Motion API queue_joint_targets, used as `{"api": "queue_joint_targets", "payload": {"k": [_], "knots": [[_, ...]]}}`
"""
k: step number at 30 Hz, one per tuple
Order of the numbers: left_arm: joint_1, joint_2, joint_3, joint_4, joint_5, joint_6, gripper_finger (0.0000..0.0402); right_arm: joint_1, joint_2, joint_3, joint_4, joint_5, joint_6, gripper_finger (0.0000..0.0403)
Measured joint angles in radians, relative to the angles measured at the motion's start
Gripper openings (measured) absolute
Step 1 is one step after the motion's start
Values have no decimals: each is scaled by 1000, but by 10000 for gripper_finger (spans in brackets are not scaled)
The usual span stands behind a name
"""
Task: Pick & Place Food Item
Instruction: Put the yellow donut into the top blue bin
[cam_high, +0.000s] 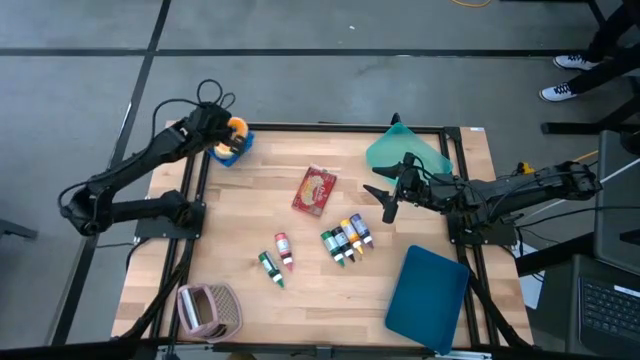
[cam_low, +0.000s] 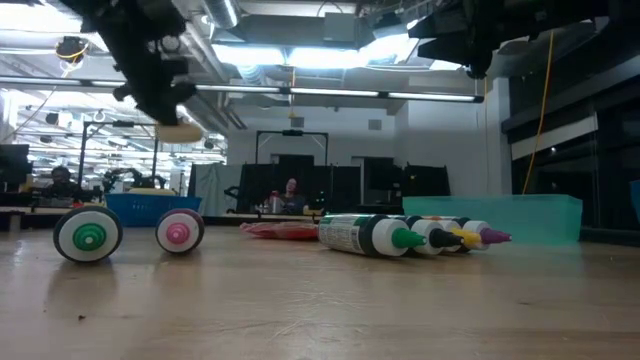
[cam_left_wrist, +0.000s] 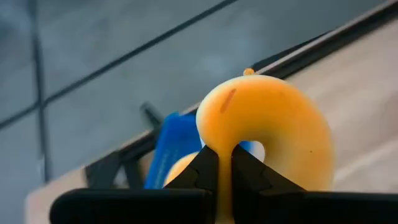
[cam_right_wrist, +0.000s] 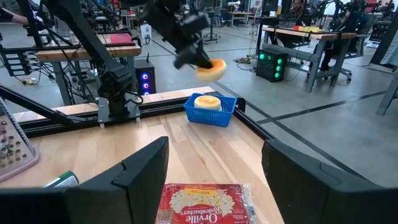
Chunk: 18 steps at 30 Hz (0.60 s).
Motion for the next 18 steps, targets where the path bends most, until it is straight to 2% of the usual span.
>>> {"api": "queue_joint_targets", "payload": {"k": [5, 9, 14, 18], "knots": [[65, 86, 0, 7, -31, -83, 11, 0, 0, 0, 0, -8, 0, 254], [65, 132, 0, 50, -49, -137, 11, 0, 0, 0, 0, -10, -3, 254], [59, 166, 0, 64, -123, -161, 10, 0, 0, 0, 0, -11, -8, 254], [57, 179, 9, 67, -131, -212, 10, 0, 0, 0, 9, -11, -4, 254]]}}
